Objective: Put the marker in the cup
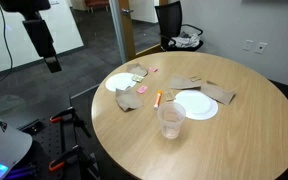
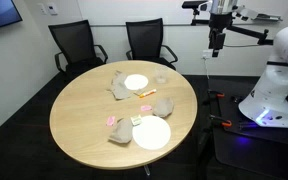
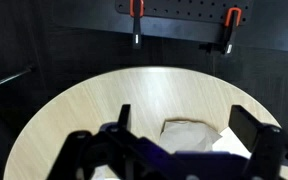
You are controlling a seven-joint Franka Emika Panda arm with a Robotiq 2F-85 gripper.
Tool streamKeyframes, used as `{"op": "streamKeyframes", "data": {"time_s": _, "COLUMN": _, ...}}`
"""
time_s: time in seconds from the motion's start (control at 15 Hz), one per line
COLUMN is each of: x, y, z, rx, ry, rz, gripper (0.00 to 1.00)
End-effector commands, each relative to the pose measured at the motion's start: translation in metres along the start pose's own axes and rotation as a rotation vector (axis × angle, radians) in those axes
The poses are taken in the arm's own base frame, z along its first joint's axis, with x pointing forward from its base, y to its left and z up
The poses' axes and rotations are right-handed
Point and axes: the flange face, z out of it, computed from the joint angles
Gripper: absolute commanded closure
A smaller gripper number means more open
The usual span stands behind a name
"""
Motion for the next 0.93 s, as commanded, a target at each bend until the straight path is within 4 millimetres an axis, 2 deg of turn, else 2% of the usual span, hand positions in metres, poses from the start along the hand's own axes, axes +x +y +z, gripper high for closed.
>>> {"op": "streamKeyframes", "data": {"time_s": 0.0, "x": 0.000, "y": 0.000, "z": 0.000, "rx": 0.000, "ry": -0.001, "rz": 0.000, "gripper": 0.00}}
{"op": "streamKeyframes", "data": {"time_s": 0.33, "x": 0.000, "y": 0.000, "z": 0.000, "rx": 0.000, "ry": -0.002, "rz": 0.000, "gripper": 0.00}}
{"op": "streamKeyframes", "data": {"time_s": 0.53, "x": 0.007, "y": -0.001, "z": -0.007, "rx": -0.022, "ry": 0.005, "rz": -0.014, "gripper": 0.00}}
{"op": "streamKeyframes", "data": {"time_s": 0.87, "x": 0.037, "y": 0.001, "z": -0.033, "rx": -0.081, "ry": 0.053, "rz": -0.028, "gripper": 0.00}}
